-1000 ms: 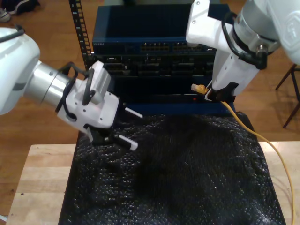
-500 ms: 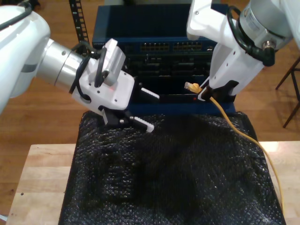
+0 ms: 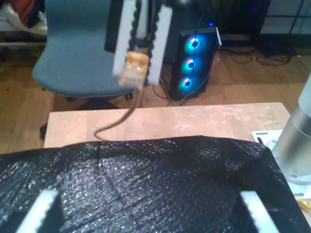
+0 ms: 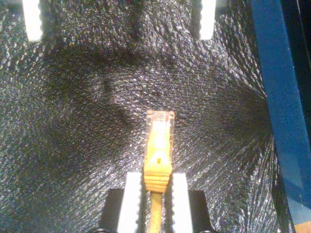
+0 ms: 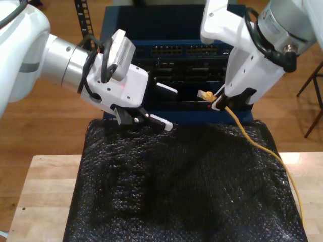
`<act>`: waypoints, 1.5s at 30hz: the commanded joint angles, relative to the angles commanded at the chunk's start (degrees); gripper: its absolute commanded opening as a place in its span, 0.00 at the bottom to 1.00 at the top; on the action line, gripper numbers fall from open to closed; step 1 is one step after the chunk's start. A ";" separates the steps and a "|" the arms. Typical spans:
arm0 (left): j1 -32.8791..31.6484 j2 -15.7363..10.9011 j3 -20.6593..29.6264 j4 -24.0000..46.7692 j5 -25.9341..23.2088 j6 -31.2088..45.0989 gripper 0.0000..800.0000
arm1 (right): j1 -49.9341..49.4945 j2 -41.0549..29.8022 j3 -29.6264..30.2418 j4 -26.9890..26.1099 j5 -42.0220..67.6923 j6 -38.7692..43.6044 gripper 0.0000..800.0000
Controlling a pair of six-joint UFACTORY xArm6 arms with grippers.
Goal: Grab the cable and plug it in
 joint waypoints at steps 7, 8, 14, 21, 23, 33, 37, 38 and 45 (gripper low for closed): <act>-3.43 -0.18 0.00 0.00 -0.09 -0.09 0.96 | 0.26 0.09 0.00 0.18 0.00 0.00 0.01; -3.96 -0.18 0.00 0.00 -0.09 -0.09 0.96 | 0.35 0.09 0.00 0.18 0.00 0.00 0.01; -5.27 -0.26 0.00 0.00 -0.53 0.00 0.90 | 0.44 0.18 0.44 0.26 0.00 0.00 0.01; -5.01 -0.44 0.00 0.00 -0.62 0.09 0.85 | 0.62 0.26 0.70 0.35 0.00 0.00 0.01; -5.01 -0.44 0.00 0.00 -0.62 0.09 0.83 | 0.62 0.26 0.88 0.35 0.00 0.00 0.01; -5.01 -0.44 0.00 -0.09 -0.62 0.18 0.77 | 1.67 0.35 0.97 0.35 0.00 0.09 0.01; -4.92 -0.53 -0.18 -0.09 -0.62 0.26 0.77 | 1.76 0.35 1.58 0.35 0.00 0.09 0.01; -4.92 -0.53 -0.26 -0.09 -0.62 0.26 0.77 | 1.76 0.44 1.67 0.35 0.00 0.00 0.01; -4.75 -1.14 -0.35 -1.85 -0.35 0.53 0.76 | 1.85 0.44 1.76 0.35 0.00 0.09 0.01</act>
